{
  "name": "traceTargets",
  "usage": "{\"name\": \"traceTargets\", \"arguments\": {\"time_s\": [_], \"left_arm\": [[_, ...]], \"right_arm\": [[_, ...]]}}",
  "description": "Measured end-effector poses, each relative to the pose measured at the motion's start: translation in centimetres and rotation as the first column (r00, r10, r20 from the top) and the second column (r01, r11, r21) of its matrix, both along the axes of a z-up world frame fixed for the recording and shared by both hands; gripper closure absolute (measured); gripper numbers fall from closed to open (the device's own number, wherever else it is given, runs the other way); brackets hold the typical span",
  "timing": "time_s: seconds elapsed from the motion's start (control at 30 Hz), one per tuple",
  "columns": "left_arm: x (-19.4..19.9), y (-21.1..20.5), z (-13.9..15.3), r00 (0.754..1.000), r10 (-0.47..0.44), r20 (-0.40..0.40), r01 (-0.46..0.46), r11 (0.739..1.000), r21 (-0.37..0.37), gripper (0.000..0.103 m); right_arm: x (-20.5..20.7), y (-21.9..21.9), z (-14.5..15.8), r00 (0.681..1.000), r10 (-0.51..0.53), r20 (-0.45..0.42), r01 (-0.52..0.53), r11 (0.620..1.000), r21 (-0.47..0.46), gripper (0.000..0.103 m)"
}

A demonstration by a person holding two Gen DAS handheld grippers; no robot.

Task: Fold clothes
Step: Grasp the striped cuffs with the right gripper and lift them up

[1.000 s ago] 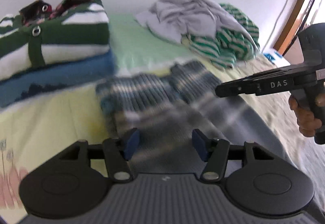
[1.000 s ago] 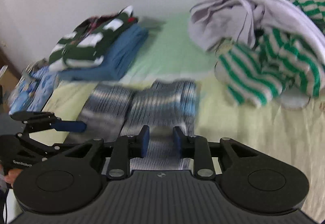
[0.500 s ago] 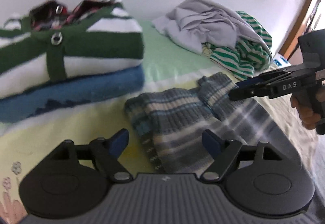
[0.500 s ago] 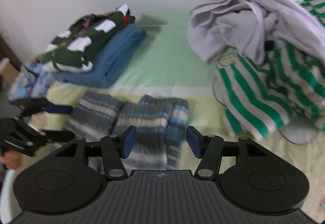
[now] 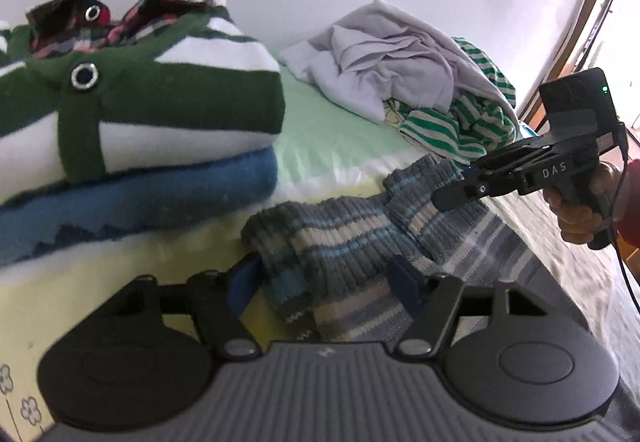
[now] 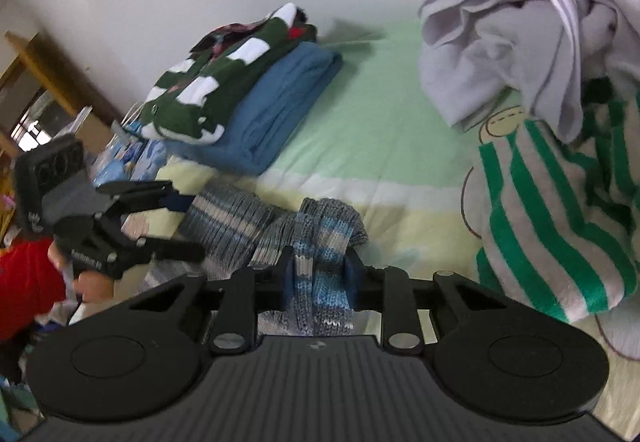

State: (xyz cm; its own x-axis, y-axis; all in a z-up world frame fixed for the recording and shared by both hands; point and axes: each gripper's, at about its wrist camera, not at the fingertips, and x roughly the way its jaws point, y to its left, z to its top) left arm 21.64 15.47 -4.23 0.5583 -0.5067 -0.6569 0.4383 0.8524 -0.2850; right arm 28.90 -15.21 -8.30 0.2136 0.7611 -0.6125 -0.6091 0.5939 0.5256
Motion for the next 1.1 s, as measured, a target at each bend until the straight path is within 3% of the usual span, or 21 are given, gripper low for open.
{"name": "traceTargets", "arguments": {"time_s": [0.1,0.27,0.43,0.47,0.53,0.6,0.7,0.77,0.83,0.9,1.1], "left_arm": [[0.4,0.7,0.1,1.0,0.007,-0.029,-0.008,1.0,-0.028,0.032],[0.5,1.3,0.4,0.997,0.023,-0.07,-0.026,0.999,-0.042,0.031],[0.2,0.3,0.3,0.997,0.013,-0.07,-0.017,0.998,-0.059,0.011],[0.4,0.0,0.3,0.998,0.015,-0.065,-0.019,0.998,-0.06,0.012],[0.4,-1.0,0.3,0.999,0.02,-0.029,-0.02,1.0,-0.023,0.025],[0.1,-1.2,0.2,1.0,0.023,0.005,-0.023,1.0,0.009,0.032],[0.2,-0.4,0.2,0.999,0.044,-0.008,-0.044,0.999,-0.015,0.04],[0.4,0.0,0.3,0.998,0.064,-0.024,-0.065,0.998,-0.024,0.052],[0.3,0.3,0.4,0.996,0.084,-0.035,-0.085,0.996,-0.032,0.075],[-0.2,0.1,0.6,0.995,0.099,-0.009,-0.099,0.995,-0.024,0.083],[-1.2,-1.8,1.2,0.994,0.078,0.08,-0.086,0.991,0.098,0.086]], "right_arm": [[0.8,-0.3,-0.3,0.999,0.011,-0.046,-0.01,1.0,0.028,0.078],[0.1,0.3,0.4,1.0,0.026,-0.011,-0.026,1.0,-0.016,0.075],[-0.4,0.5,0.4,1.0,0.002,-0.006,-0.002,1.0,-0.031,0.07],[-0.3,0.7,0.4,1.0,-0.005,-0.005,0.005,1.0,-0.028,0.07],[0.1,0.8,0.2,0.999,-0.032,-0.021,0.032,0.999,-0.01,0.07],[0.4,0.9,0.1,0.998,-0.056,-0.033,0.056,0.998,0.007,0.07],[0.4,0.7,0.0,0.998,-0.059,-0.023,0.06,0.998,0.021,0.071],[0.4,0.5,0.0,0.998,-0.062,-0.027,0.063,0.998,0.018,0.077],[0.4,0.4,0.1,0.997,-0.067,-0.032,0.068,0.998,0.01,0.079],[0.1,0.6,0.3,0.998,-0.068,-0.015,0.068,0.998,-0.004,0.079],[-0.3,0.9,0.9,0.998,-0.06,0.005,0.061,0.998,-0.018,0.081]]}}
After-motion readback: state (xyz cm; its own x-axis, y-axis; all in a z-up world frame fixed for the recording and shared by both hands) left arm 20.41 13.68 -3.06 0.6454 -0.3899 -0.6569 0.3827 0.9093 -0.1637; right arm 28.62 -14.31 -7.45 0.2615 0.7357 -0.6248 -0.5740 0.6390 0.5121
